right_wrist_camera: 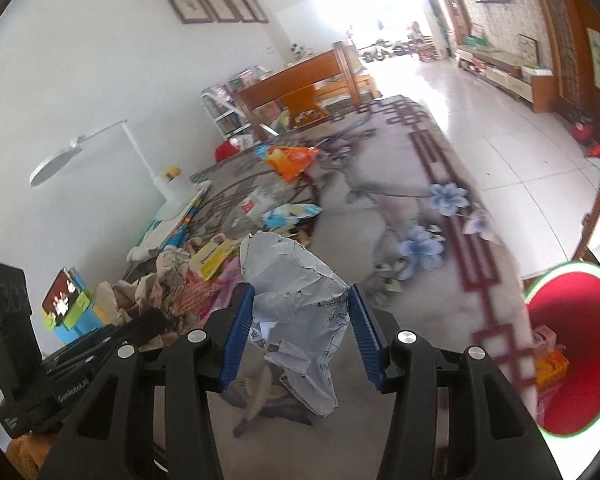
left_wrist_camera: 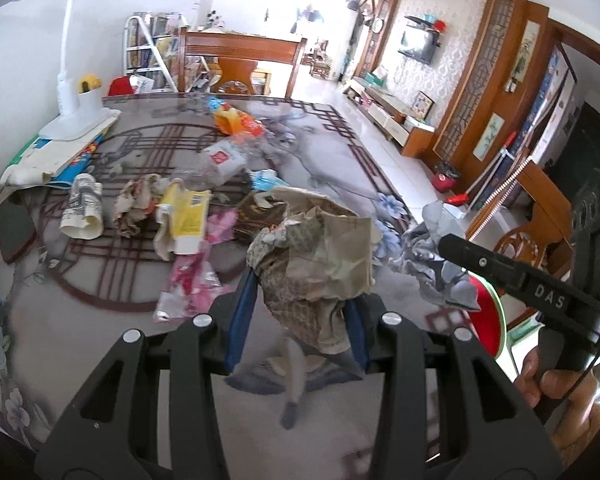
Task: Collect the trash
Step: 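Carry the foil wrapper and crumpled paper toward the red bin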
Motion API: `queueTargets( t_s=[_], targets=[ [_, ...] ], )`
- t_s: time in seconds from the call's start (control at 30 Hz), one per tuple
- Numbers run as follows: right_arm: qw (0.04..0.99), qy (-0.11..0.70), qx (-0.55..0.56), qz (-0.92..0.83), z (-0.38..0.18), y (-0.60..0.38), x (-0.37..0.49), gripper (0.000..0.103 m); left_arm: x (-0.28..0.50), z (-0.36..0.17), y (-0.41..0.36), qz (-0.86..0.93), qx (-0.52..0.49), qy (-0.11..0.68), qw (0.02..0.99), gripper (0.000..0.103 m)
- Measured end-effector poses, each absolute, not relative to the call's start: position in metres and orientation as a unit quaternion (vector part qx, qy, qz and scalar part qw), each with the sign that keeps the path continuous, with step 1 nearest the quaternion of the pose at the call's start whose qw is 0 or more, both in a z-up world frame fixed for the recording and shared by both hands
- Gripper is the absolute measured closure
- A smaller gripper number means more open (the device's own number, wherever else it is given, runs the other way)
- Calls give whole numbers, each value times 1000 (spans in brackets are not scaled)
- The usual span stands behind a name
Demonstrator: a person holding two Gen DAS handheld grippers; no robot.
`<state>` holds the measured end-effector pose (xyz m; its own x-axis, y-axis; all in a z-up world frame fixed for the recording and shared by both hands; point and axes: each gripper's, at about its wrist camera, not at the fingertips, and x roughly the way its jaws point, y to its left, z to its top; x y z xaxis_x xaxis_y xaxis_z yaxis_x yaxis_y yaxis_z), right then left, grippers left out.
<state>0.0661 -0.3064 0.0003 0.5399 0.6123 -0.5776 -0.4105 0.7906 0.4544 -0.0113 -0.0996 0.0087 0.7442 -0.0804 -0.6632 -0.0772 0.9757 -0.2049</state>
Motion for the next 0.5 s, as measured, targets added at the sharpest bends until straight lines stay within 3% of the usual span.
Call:
queueTargets(
  t_s=[0.5],
  targets=[
    [896, 366, 165, 191, 2, -397, 62, 56, 14, -4, -195, -85, -93, 389, 912, 63]
  ],
)
